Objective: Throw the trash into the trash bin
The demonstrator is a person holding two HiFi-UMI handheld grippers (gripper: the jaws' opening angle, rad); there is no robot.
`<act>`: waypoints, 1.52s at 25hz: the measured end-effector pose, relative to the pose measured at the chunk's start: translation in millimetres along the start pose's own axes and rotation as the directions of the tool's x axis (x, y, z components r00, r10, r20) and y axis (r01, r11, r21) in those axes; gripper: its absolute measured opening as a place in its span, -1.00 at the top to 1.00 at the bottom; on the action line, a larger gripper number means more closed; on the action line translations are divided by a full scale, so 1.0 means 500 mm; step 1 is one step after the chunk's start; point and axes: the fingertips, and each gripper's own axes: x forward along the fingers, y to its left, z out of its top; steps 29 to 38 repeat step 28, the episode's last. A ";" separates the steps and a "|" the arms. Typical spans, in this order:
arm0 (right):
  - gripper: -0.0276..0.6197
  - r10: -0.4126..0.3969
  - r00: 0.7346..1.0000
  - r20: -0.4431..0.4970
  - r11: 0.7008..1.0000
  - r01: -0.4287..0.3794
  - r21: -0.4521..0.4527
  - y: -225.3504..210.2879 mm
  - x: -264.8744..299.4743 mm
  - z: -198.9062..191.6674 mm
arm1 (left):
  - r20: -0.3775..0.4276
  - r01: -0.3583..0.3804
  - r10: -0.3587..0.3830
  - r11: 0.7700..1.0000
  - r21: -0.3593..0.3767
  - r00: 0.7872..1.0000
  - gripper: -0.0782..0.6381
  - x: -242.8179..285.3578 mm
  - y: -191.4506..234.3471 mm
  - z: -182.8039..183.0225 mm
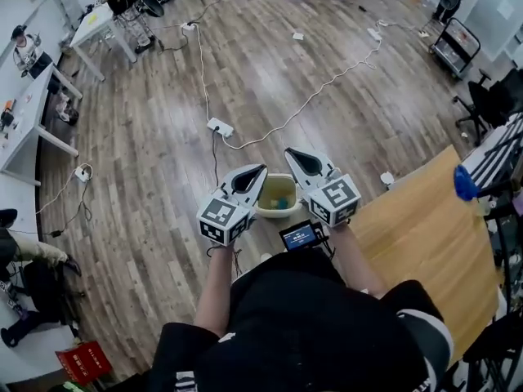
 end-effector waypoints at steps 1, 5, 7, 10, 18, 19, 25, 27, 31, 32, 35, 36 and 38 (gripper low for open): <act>0.92 0.000 1.000 0.023 1.000 0.001 -0.020 0.002 -0.003 0.024 | 0.014 -0.002 0.002 1.000 0.020 1.000 0.76 -0.005 -0.002 0.019; 0.92 0.016 0.997 0.075 0.998 -0.011 -0.065 0.027 -0.017 0.069 | 0.078 -0.021 0.016 0.998 0.058 0.997 0.76 -0.028 -0.015 0.056; 0.92 0.027 0.995 0.101 0.997 -0.019 -0.071 0.042 -0.025 0.079 | 0.093 -0.030 0.023 0.996 0.078 0.995 0.76 -0.033 -0.021 0.063; 0.92 0.036 0.994 0.106 0.996 -0.027 -0.085 0.050 -0.031 0.085 | 0.086 -0.019 0.010 0.995 0.103 0.996 0.76 -0.022 -0.034 0.071; 0.92 0.040 0.997 0.071 0.996 -0.034 -0.088 0.074 -0.041 0.064 | 0.092 -0.006 0.000 0.998 0.068 0.996 0.76 -0.032 -0.045 0.049; 0.92 0.038 0.997 0.068 0.996 -0.032 -0.088 0.075 -0.041 0.064 | 0.090 -0.009 0.003 0.998 0.062 0.996 0.76 -0.034 -0.042 0.047; 0.92 0.039 0.997 0.065 0.996 -0.033 -0.082 0.080 -0.035 0.058 | 0.095 -0.031 0.029 0.999 0.020 0.995 0.76 -0.047 -0.020 0.037; 0.92 0.039 0.997 0.068 0.996 -0.033 -0.082 0.085 -0.037 0.056 | 0.093 -0.039 0.038 0.999 0.015 0.995 0.76 -0.053 -0.017 0.033; 0.92 0.039 0.997 0.069 0.996 -0.033 -0.081 0.088 -0.037 0.055 | 0.092 -0.043 0.042 0.999 0.013 0.995 0.76 -0.057 -0.017 0.031; 0.92 0.039 0.997 0.069 0.996 -0.033 -0.081 0.088 -0.037 0.055 | 0.092 -0.043 0.042 0.999 0.013 0.995 0.76 -0.057 -0.017 0.031; 0.92 0.039 0.997 0.069 0.996 -0.033 -0.081 0.088 -0.037 0.055 | 0.092 -0.043 0.042 0.999 0.013 0.995 0.76 -0.057 -0.017 0.031; 0.92 0.039 0.997 0.069 0.996 -0.033 -0.081 0.088 -0.037 0.055 | 0.092 -0.043 0.042 0.999 0.013 0.995 0.76 -0.057 -0.017 0.031; 0.92 0.039 0.997 0.069 0.996 -0.033 -0.081 0.088 -0.037 0.055 | 0.092 -0.043 0.042 0.999 0.013 0.995 0.76 -0.057 -0.017 0.031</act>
